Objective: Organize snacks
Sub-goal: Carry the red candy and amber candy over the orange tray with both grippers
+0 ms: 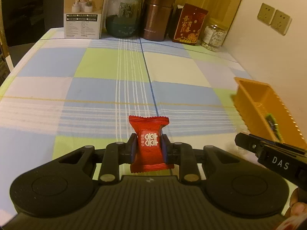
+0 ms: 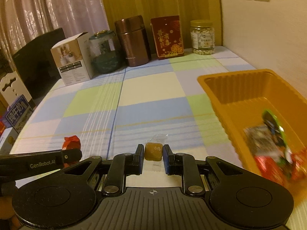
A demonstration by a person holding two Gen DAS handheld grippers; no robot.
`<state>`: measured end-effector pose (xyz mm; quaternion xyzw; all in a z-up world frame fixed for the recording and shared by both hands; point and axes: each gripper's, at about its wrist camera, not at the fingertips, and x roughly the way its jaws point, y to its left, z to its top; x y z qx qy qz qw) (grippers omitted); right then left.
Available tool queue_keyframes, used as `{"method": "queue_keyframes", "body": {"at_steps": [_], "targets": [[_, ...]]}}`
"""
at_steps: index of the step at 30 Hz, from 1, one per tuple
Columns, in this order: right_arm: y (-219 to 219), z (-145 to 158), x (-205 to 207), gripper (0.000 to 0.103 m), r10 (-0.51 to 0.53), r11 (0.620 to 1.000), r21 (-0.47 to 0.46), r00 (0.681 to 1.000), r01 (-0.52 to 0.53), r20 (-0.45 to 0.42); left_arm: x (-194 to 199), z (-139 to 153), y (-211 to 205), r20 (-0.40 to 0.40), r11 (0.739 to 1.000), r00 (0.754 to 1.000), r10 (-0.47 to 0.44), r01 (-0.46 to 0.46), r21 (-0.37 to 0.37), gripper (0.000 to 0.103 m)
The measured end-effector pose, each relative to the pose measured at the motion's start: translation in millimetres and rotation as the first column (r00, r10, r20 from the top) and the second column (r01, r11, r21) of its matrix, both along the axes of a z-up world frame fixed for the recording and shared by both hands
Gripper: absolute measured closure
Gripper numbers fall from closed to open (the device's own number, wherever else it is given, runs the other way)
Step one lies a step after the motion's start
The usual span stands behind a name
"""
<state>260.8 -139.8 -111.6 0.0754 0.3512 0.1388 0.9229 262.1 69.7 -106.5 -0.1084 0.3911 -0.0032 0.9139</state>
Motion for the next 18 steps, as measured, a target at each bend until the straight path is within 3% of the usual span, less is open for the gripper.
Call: {"method": "queue_keyframes", "body": {"at_steps": [9, 18], "targets": [[-20, 46, -62, 0.082, -0.027, 0.999, 0.044, 0.999, 0.025, 0.033, -67, 45, -16, 0.034, 1.000, 0.999, 0.004, -0.003, -0.019, 0.080], [-30, 73, -106, 0.082, -0.020, 0.999, 0.044, 0.997, 0.017, 0.068, -114, 70, -30, 0.062, 1.000, 0.998, -0.008, 0.009, -0.021, 0.080]]}}
